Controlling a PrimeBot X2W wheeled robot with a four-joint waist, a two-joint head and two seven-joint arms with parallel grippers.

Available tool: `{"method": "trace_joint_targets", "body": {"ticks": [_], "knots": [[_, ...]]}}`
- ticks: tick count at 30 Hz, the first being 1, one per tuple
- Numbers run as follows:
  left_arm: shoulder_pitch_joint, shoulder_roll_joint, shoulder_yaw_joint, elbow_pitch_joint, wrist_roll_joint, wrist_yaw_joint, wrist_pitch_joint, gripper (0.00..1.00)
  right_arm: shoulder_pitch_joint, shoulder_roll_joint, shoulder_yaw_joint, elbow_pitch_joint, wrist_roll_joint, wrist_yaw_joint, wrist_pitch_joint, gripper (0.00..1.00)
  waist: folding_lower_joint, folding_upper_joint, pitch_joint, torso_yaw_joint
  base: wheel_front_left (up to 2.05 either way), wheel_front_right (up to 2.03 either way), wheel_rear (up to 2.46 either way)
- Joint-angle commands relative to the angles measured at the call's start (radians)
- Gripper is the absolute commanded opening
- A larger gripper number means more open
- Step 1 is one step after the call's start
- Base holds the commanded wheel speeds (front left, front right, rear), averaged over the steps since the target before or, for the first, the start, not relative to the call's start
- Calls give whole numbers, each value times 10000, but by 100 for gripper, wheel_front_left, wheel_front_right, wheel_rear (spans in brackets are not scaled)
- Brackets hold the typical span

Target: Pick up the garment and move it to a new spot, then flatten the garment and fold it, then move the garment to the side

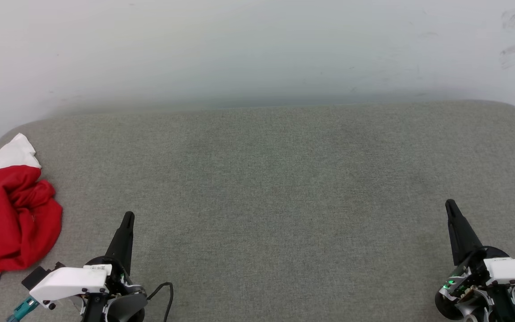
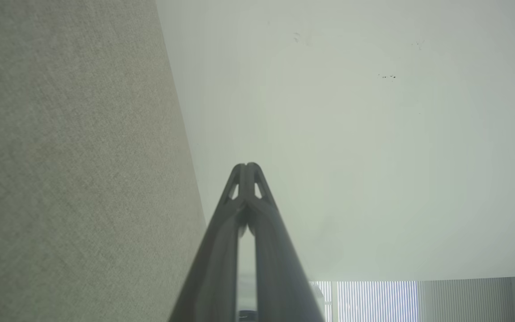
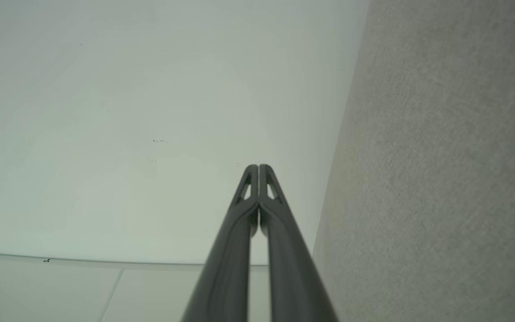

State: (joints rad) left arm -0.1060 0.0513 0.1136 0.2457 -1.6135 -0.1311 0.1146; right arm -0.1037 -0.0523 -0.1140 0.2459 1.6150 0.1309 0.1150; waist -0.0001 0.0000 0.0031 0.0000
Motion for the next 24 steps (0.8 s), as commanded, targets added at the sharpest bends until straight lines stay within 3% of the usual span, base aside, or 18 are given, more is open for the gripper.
{"method": "trace_joint_targets", "body": {"ticks": [1,24], "knots": [[-84,-12,38,10,31,-24,29,0,-125,30,-7,8,-58,-3,21,0,1,0,0,0,0,0,0],[-84,-13,36,10,30,-24,26,0,-125,30,0,7,-52,-3,15,0,1,0,0,0,0,0,0]]}}
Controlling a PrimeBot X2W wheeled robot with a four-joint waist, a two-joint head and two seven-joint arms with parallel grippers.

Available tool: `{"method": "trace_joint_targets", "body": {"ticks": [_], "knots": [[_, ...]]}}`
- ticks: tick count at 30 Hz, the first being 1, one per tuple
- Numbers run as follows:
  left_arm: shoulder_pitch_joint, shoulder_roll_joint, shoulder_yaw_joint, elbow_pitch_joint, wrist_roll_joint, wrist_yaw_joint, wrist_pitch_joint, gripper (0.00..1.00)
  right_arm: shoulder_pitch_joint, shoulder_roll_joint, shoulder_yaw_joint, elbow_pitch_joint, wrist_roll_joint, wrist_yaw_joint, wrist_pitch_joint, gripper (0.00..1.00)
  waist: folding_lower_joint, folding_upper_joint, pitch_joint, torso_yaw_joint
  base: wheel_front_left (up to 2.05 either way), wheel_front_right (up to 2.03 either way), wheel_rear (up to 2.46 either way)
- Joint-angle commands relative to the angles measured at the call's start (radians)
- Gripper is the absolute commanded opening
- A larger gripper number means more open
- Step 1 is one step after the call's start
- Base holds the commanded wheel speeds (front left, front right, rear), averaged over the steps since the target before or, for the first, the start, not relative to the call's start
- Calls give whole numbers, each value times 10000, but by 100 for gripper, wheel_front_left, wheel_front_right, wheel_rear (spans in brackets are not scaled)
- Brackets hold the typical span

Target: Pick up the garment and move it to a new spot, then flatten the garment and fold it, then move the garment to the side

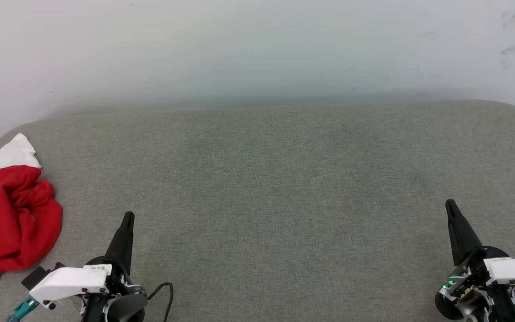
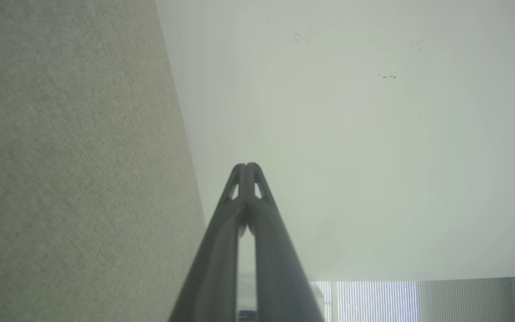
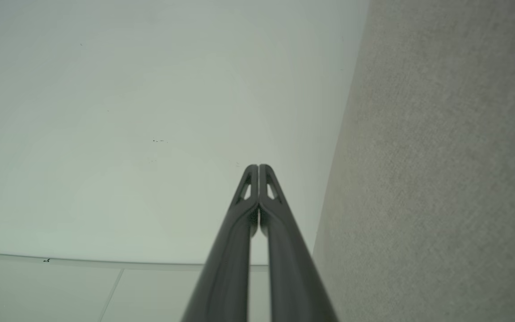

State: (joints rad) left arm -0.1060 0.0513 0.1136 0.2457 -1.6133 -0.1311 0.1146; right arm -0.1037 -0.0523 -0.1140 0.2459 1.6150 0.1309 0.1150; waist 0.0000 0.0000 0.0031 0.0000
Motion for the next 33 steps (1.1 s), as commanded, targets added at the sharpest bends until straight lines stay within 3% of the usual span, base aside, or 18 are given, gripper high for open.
{"method": "trace_joint_targets", "body": {"ticks": [1,11,12,23,33], "knots": [[-84,-13,36,9,27,-24,26,0,-125,30,0,7,-52,-3,15,0,0,0,0,0,0,0,0],[-83,-13,32,8,25,-24,23,0,-124,30,0,7,-50,-3,13,0,0,0,0,0,0,0,0],[15,-2,-9,25,-1,2,-7,100,19,0,3,23,1,0,-8,100,0,0,0,0,0,0,0],[373,-29,-91,-99,191,6,-398,100,372,13,39,62,-388,-2,-396,100,0,0,8,-10,0,0,0],[359,-25,330,-458,1989,258,-868,100,509,12,-93,-575,-2181,-2,-865,100,0,0,32,-8,0,0,0]]}}
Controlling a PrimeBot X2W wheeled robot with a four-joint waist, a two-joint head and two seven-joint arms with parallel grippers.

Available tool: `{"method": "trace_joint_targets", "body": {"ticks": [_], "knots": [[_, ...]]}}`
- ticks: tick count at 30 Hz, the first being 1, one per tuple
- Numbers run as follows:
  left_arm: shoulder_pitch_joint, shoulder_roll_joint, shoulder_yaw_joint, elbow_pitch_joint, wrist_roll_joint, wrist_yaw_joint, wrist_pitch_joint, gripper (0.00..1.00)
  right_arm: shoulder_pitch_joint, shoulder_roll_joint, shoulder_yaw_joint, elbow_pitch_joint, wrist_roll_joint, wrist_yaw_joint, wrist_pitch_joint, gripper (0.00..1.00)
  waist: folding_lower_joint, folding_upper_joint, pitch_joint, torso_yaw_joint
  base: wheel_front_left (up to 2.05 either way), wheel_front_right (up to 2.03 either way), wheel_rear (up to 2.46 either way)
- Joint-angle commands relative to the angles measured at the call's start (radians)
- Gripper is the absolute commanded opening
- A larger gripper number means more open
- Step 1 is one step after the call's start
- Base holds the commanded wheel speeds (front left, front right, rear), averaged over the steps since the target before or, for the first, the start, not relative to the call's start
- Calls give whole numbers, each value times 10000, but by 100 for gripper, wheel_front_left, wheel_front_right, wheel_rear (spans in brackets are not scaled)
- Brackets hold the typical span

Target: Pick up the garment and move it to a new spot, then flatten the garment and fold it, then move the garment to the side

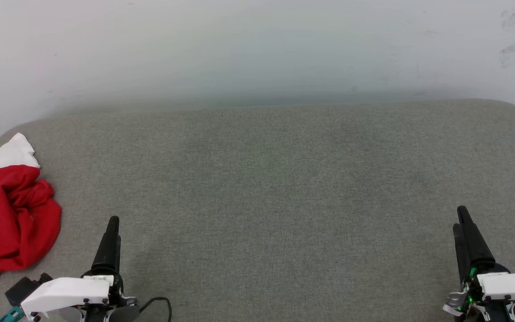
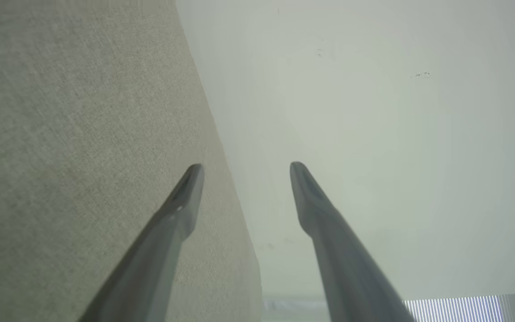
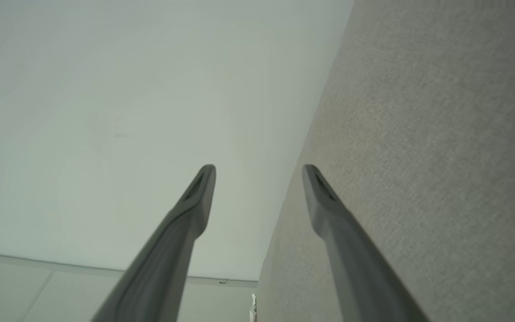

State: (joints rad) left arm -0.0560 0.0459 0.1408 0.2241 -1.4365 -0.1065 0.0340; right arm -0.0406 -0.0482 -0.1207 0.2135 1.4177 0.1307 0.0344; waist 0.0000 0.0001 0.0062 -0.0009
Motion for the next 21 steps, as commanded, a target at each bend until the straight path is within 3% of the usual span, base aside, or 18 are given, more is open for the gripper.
{"method": "trace_joint_targets", "body": {"ticks": [1,11,21], "knots": [[-126,29,29,-353,531,53,-106,100,-104,-28,-37,-312,-386,0,-107,100,0,-1,5,2,0,0,0],[118,34,-471,-1191,3033,1040,-520,100,110,-29,78,-1032,-2652,0,-520,100,0,-1,30,10,0,0,0],[338,37,-912,-1491,5049,1614,-893,100,390,-30,469,-1466,-4875,0,-897,100,0,-1,32,28,0,0,0]]}}
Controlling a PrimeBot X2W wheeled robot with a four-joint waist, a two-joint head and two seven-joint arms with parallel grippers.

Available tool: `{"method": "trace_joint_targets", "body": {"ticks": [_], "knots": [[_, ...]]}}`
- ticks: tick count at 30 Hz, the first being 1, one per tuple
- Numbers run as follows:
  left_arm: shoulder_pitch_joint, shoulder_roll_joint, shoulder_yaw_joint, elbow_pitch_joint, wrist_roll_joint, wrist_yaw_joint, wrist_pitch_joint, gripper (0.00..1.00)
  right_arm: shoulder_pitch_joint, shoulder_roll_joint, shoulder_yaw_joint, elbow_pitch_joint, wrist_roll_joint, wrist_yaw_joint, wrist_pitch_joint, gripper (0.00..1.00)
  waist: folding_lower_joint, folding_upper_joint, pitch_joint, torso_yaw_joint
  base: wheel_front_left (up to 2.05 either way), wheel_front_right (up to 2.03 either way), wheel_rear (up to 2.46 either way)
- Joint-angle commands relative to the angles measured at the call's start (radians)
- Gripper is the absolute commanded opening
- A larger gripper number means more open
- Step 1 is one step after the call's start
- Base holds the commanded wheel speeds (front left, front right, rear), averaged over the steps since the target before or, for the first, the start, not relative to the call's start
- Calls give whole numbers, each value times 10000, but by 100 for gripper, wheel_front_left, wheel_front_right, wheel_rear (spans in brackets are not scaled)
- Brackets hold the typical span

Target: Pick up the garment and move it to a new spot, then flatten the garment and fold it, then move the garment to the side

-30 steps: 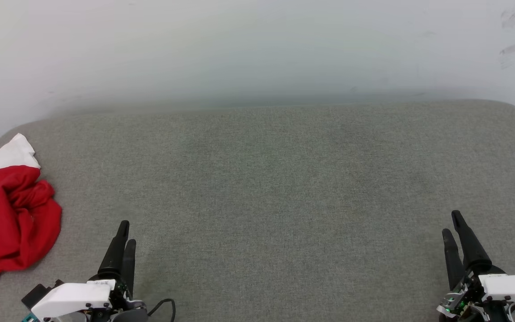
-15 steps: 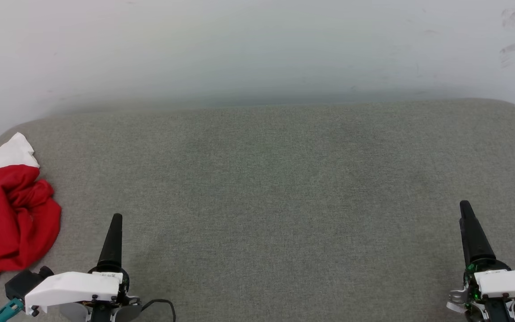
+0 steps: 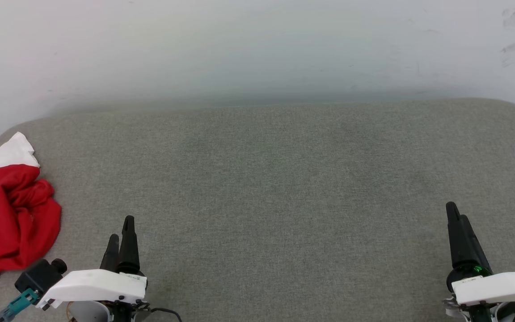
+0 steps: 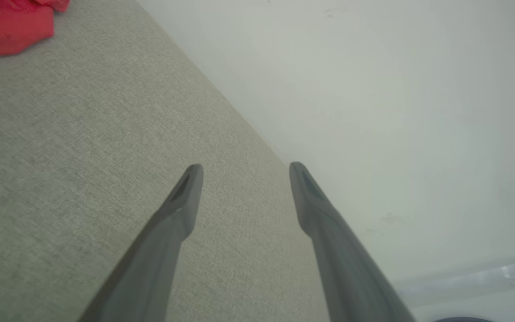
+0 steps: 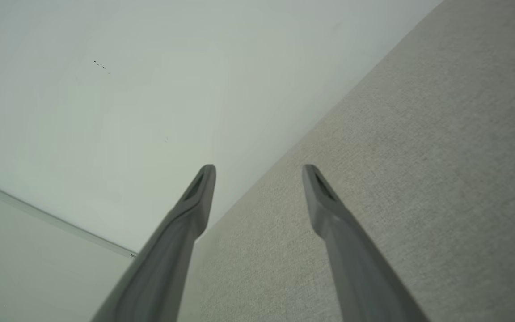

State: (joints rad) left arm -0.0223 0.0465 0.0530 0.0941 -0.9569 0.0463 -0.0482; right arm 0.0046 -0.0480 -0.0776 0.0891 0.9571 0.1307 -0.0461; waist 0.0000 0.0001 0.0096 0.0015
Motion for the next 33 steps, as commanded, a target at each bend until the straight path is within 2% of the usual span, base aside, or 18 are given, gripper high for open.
{"method": "trace_joint_targets", "body": {"ticks": [1,20,33], "knots": [[16,32,-58,-208,411,131,-108,100,-28,-32,56,-247,-448,0,-121,100,0,-1,-3,6,0,0,0],[305,41,-586,-501,3347,663,-718,100,432,-33,271,-694,-3206,0,-729,100,0,-1,19,25,0,0,0],[461,170,-1088,-700,4883,711,-1078,100,696,-34,383,-951,-4811,0,-1090,100,0,-1,36,29,0,0,0]]}}
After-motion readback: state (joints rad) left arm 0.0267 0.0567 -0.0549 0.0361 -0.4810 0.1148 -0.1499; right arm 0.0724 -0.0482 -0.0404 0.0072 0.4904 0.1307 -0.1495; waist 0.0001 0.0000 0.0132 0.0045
